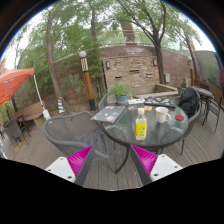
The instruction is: Pour water
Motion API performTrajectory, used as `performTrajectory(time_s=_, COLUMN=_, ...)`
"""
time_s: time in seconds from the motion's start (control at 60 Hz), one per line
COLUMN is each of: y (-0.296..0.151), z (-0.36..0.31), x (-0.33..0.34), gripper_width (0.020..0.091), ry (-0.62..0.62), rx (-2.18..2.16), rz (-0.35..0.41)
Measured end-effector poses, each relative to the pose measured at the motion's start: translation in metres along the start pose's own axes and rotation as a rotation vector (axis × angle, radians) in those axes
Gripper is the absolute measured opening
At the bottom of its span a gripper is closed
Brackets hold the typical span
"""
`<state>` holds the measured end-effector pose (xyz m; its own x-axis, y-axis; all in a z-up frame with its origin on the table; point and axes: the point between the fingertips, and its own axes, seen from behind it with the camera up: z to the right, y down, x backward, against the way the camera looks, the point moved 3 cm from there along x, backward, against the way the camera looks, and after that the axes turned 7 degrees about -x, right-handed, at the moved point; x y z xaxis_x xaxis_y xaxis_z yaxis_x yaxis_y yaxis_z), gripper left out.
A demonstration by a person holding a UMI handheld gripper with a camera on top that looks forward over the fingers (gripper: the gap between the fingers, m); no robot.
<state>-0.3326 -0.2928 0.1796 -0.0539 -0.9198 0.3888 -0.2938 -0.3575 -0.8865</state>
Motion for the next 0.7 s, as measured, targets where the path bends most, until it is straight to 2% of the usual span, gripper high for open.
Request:
performTrajectory(time_s=0.267, y=-0.008, z=0.021, x=0.0, gripper_width=0.0812, ry=0.085, rx=-0.03, rz=0.024)
performTrajectory(time_s=0.383, y=0.002, z=0.048, x=-0.008, gripper_width=0.0807, ry=0.112, rx=-0.031, rz=0.025)
performTrajectory(time_s=0.517, y=0.009, z=0.098, x=-0.037, gripper_width=0.0808, ry=0.148, rx=-0.021, rz=0.03)
performTrajectory(time_s=0.7, y=0.0, z=0.174, x=-0.108, gripper_width=0.081, ry=0.216, rx=0.021, rz=0.083)
